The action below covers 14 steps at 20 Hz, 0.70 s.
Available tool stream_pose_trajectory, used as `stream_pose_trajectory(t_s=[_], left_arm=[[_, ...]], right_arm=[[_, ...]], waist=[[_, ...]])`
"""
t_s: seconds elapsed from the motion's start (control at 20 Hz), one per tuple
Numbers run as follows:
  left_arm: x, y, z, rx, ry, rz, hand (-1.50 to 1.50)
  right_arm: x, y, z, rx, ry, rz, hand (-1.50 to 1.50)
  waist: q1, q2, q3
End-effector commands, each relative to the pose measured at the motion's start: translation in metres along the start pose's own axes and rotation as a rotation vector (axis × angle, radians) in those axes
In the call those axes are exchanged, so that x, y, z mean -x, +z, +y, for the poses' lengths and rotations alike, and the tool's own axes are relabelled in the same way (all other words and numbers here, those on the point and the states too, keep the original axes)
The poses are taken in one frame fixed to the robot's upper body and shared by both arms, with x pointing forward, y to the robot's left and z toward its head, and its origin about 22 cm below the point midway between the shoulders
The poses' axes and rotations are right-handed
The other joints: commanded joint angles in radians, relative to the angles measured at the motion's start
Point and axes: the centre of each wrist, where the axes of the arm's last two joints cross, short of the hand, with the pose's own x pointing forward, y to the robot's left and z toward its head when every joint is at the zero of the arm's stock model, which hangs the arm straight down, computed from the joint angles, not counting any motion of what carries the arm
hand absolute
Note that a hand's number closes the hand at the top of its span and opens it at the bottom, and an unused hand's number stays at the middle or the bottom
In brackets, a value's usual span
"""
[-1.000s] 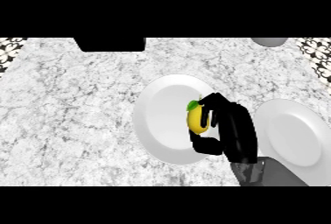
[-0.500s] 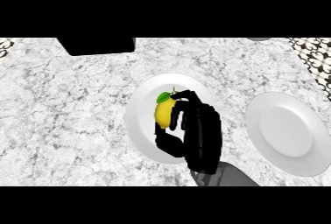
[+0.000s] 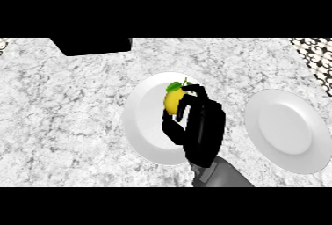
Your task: Pick the lemon from the plate and place it in the plate
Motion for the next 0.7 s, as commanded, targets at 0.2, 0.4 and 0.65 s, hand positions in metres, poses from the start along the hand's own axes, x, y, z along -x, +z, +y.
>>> stream_pose_trajectory(t_s=[0.2,0.4,0.65], left_arm=[[-0.088,-0.035,-0.013,0.101,-0.026,-0.447,0.0],[-0.091,-0.042,-0.018,0.092,-0.027,-0.449,0.0],[-0.09,-0.044,-0.023,0.122,-0.039,-0.446,0.0]], right_arm=[[0.023,-0.018,0.007,0.172,0.031,0.118,1.5],[0.032,-0.03,0.009,0.215,0.042,0.141,1.5],[0.062,-0.034,0.013,0.168,0.111,0.344,1.5]], waist=[[0.002,0.015,-0.004],[0.017,0.024,-0.003],[0.019,0.031,-0.002]])
